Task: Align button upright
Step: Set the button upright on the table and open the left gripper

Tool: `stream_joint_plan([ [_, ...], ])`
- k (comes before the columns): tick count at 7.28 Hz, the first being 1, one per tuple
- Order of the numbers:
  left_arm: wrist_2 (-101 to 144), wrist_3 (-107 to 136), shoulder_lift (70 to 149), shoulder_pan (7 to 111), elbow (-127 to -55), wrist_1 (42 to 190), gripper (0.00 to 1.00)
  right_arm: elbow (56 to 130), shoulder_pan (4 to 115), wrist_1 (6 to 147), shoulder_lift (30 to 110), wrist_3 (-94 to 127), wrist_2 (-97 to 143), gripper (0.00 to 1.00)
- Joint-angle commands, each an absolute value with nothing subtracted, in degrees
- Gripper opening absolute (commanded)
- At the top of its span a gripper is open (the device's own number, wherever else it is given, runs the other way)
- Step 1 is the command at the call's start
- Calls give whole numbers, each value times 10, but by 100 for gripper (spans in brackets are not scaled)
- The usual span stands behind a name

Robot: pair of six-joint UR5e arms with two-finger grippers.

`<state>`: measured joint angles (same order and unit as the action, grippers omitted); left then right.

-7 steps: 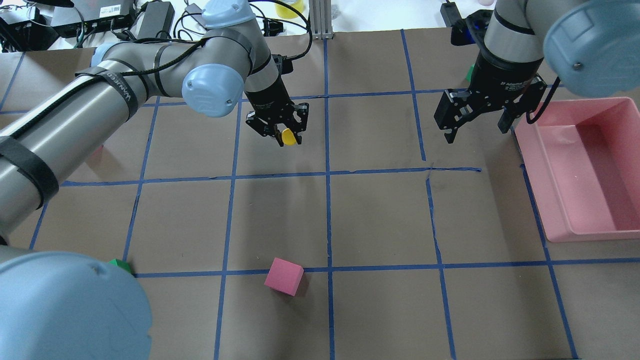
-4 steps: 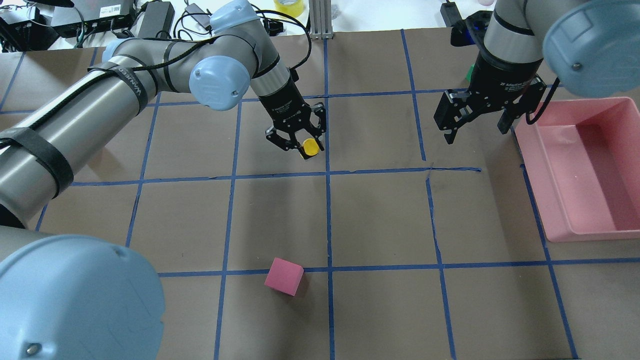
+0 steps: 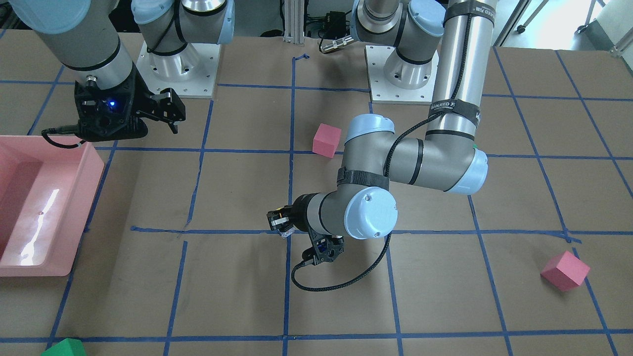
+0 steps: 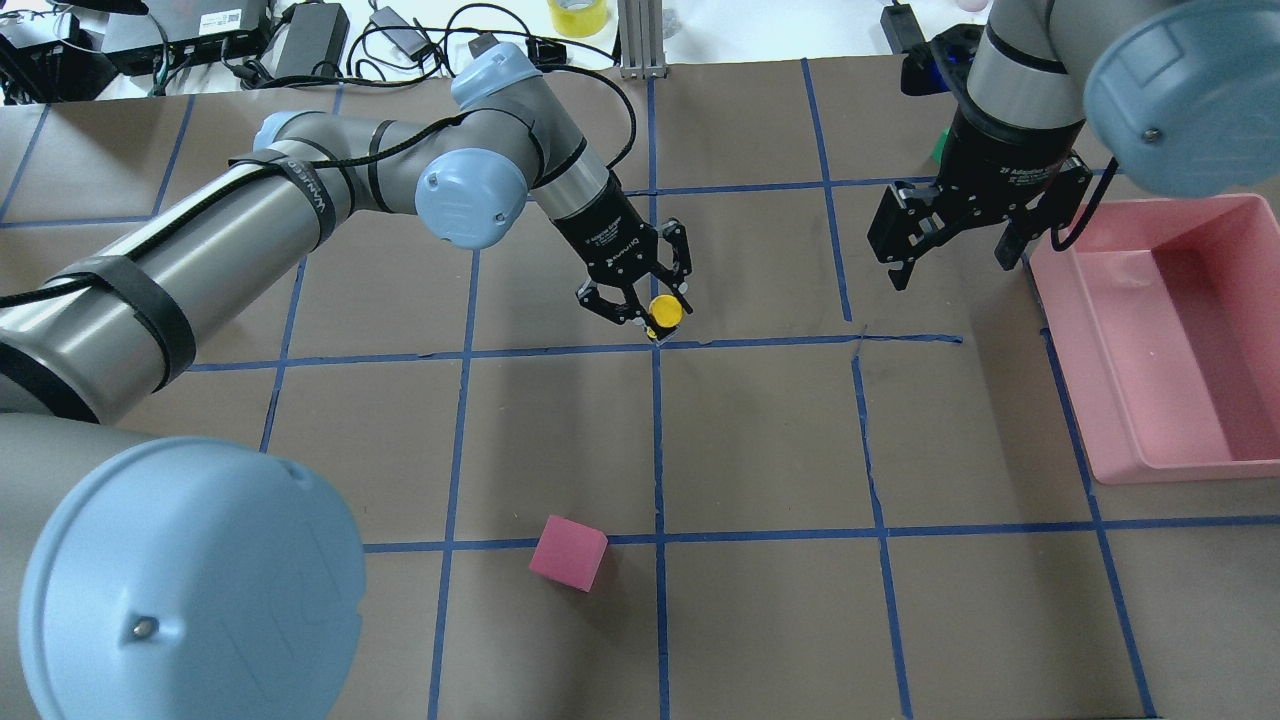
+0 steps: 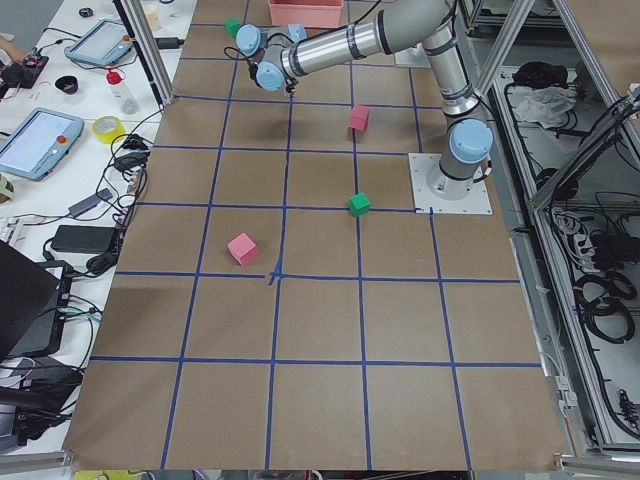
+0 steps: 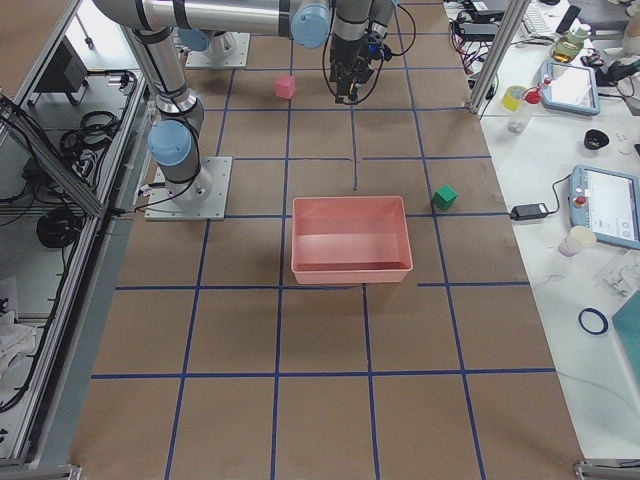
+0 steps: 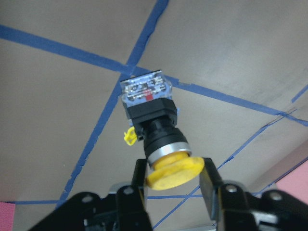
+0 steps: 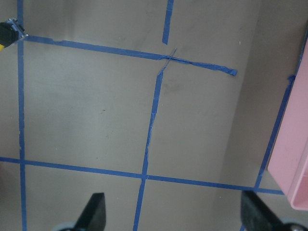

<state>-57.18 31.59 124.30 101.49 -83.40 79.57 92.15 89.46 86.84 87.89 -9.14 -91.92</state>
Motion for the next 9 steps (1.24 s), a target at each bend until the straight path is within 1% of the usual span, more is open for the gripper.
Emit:
stream_joint_plan([
  [1,-590,303,1252,1014,-824,780,6,923,895,868,879,-91,-922,100],
  [3,-591,299,1253,1014,-830,780,6,924,895,868,879,-91,-922,100],
  [4,-593,298,1252,1014,-831,780,11,924,895,868,879,-91,-922,100],
  [5,-594,298,1252,1014,-836,780,14,924,894,868,879,-91,-920,100],
  [6,-595,296,1246,1014,-846,779,47,924,895,867,879,-91,-921,100],
  [7,-604,281,1244,1014,-853,773,90,924,895,867,879,-91,-919,100],
  [8,-606,279,1241,1014,-860,772,100,924,895,867,879,-91,-919,100],
  [9,-606,279,1237,1014,-860,772,100,924,895,867,879,-91,-918,100],
])
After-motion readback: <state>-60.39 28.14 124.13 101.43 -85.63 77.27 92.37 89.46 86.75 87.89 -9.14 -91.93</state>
